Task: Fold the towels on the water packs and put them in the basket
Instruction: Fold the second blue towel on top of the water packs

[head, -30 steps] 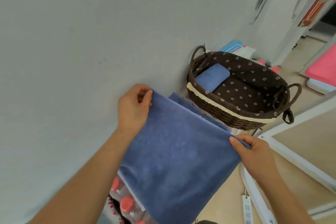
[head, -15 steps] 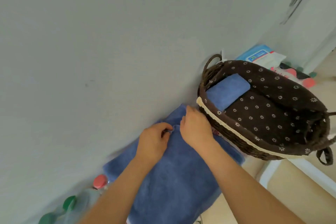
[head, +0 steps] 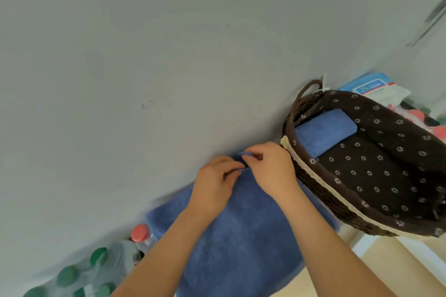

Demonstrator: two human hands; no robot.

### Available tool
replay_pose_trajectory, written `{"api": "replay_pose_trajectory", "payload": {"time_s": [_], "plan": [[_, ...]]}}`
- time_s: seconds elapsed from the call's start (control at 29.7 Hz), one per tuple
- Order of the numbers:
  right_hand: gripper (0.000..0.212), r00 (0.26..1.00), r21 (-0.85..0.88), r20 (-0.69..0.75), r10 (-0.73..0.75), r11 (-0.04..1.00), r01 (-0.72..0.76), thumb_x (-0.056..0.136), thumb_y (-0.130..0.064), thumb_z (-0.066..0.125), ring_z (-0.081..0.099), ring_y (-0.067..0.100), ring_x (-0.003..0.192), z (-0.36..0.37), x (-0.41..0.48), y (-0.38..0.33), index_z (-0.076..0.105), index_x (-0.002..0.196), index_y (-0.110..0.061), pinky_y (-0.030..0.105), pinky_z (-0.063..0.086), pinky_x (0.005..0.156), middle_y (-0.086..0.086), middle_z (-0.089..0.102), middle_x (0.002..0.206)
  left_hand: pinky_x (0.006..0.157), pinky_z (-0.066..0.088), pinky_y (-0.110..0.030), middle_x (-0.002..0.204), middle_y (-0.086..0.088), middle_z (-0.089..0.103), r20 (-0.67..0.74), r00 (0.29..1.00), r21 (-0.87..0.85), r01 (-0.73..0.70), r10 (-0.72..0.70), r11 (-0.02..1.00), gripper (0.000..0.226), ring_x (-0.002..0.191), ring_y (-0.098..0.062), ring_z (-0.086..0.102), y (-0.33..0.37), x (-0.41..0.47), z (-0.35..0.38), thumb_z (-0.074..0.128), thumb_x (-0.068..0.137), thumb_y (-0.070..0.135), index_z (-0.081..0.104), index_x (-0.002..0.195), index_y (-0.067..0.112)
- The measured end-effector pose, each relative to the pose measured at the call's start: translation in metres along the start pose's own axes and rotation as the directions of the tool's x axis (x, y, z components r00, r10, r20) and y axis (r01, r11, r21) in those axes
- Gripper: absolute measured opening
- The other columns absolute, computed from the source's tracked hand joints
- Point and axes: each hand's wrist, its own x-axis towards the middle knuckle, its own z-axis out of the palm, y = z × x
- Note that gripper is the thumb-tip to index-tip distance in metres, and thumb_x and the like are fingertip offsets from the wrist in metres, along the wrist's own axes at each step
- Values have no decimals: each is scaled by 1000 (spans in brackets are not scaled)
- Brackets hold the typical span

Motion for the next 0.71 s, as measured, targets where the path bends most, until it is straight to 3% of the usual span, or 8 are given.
{"api": "replay_pose_trajectory", "payload": {"time_s": [0.07, 0.13, 0.24, 0.37, 0.5, 0.64, 0.71], "plan": [[20, 998, 80, 59, -25, 997, 20, 88, -16, 62, 57, 5, 63, -13, -12, -6, 75, 74, -23, 20, 45, 59, -10, 65, 67, 75, 43, -8, 84, 19, 66, -44, 999, -75, 27, -30, 997, 18, 82, 2, 61, 11, -1, -6, 67, 86, 9, 76, 94, 22], [20, 995, 146, 105, -5, 989, -11, 90, -12, 61, 63, 7, 76, -24, -20, -10, 77, 86, -22, 27, 52, 70, -8, 71, 80, 75, 46, -10, 81, 17, 70, -48, 992, -193, 108, -119, 975, 17, 80, 2, 64, 23, -3, -11, 69, 84, 10, 76, 88, 25], [18, 996, 193, 83, 17, 981, -33, 86, -12, 65, 67, 13, 72, -36, -27, -14, 75, 77, -23, 40, 55, 71, -4, 72, 73, 74, 49, -14, 78, 17, 71, -24, 988, -261, 143, -155, 955, 20, 75, -2, 65, 37, -6, -16, 72, 81, 10, 74, 78, 29], [13, 997, 297, 46, 69, 952, -80, 82, -15, 73, 67, 2, 68, -47, -31, -21, 75, 73, -24, 30, 56, 70, -10, 72, 69, 73, 46, -13, 80, 18, 70, -26, 995, -234, 88, -96, 968, 21, 76, -3, 63, 45, -9, -22, 72, 81, 11, 75, 80, 31], [19, 986, 450, 157, 58, 884, -124, 89, -7, 64, 70, 6, 80, -53, -35, -25, 75, 86, -21, 29, 58, 78, -5, 75, 81, 79, 49, -20, 87, 20, 69, -77, 997, -195, 8, -24, 981, 29, 84, -6, 64, 48, -9, -25, 71, 83, 9, 71, 83, 38], [14, 984, 501, 167, 58, 855, -135, 88, -4, 64, 69, 3, 75, -56, -37, -25, 73, 96, -11, 16, 52, 59, -3, 74, 81, 75, 47, -17, 84, 17, 69, -124, 992, -179, -29, 6, 983, 27, 80, -8, 63, 53, -11, -28, 72, 81, 8, 73, 80, 35], [9, 986, 523, 156, 56, 842, -131, 87, -6, 66, 67, 3, 71, -56, -38, -26, 71, 94, -10, 15, 50, 58, -1, 74, 80, 73, 45, -13, 84, 17, 68, -129, 992, -185, -29, 5, 982, 25, 79, -7, 62, 58, -12, -30, 73, 80, 8, 73, 79, 34]]}}
